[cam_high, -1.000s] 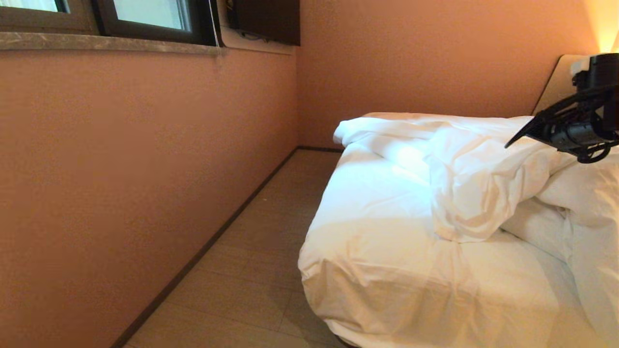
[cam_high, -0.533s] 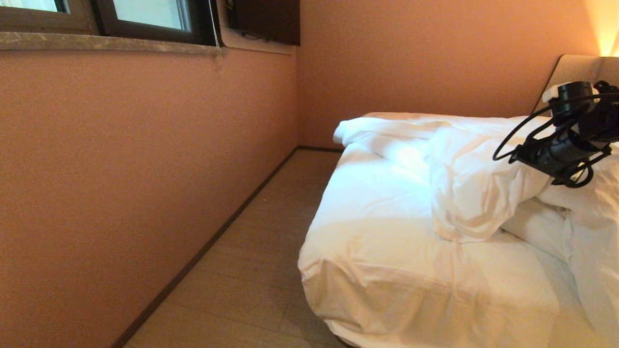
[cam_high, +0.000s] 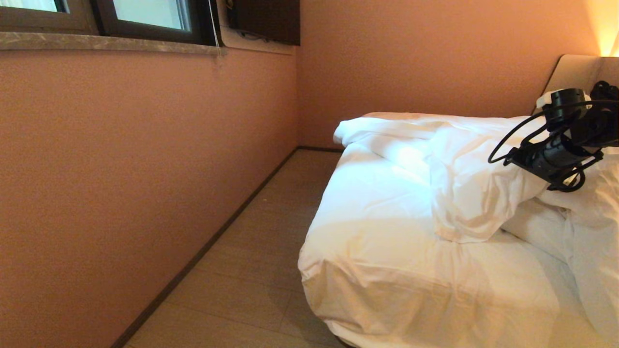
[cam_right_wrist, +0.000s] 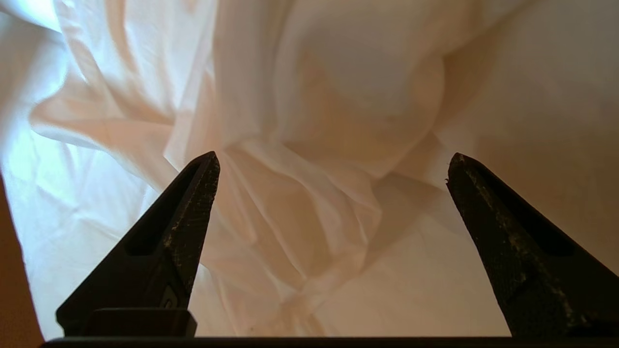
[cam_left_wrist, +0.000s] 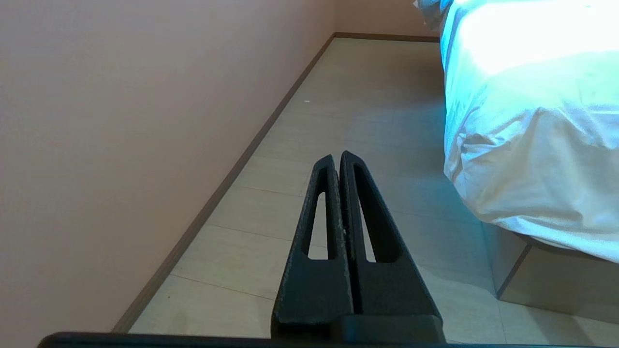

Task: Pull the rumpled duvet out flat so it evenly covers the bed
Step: Hold the folded corner of the quilt

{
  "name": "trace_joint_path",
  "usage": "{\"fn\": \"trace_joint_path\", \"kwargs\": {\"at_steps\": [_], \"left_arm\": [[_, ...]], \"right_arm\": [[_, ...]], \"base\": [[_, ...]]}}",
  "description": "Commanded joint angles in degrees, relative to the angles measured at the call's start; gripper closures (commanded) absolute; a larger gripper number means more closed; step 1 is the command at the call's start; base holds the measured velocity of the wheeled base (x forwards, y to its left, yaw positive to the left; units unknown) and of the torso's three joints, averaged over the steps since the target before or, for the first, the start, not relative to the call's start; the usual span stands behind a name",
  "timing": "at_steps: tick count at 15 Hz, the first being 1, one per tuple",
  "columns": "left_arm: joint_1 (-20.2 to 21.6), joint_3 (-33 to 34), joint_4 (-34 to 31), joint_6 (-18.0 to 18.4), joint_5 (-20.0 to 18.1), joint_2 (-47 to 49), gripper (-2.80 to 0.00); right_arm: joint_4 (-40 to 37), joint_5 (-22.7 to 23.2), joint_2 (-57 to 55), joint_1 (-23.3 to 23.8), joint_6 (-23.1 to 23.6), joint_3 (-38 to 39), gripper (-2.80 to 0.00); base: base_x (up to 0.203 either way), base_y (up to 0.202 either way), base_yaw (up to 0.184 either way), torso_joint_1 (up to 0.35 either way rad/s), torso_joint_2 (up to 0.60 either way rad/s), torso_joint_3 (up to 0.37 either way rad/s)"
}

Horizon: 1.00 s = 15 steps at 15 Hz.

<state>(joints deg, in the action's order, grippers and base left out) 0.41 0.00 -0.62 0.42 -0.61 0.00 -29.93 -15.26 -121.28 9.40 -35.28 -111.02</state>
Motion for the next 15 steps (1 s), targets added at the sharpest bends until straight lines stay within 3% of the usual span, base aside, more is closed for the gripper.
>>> {"fn": "trace_joint_path", "kwargs": {"at_steps": [1, 15], "left_arm": [[0.0, 0.0, 0.0, 0.0, 0.0, 0.0, 0.0], [0.0, 0.0, 0.0, 0.0, 0.0, 0.0, 0.0]], "right_arm": [[2.1, -0.1, -0.1, 0.2, -0.1, 0.0, -2.8], [10.4, -0.6, -4.5, 4.0, 1.4, 0.0, -2.8]], "base": [[0.0, 0.0, 0.0, 0.0, 0.0, 0.0], [0.0, 0.0, 0.0, 0.0, 0.0, 0.0]]}}
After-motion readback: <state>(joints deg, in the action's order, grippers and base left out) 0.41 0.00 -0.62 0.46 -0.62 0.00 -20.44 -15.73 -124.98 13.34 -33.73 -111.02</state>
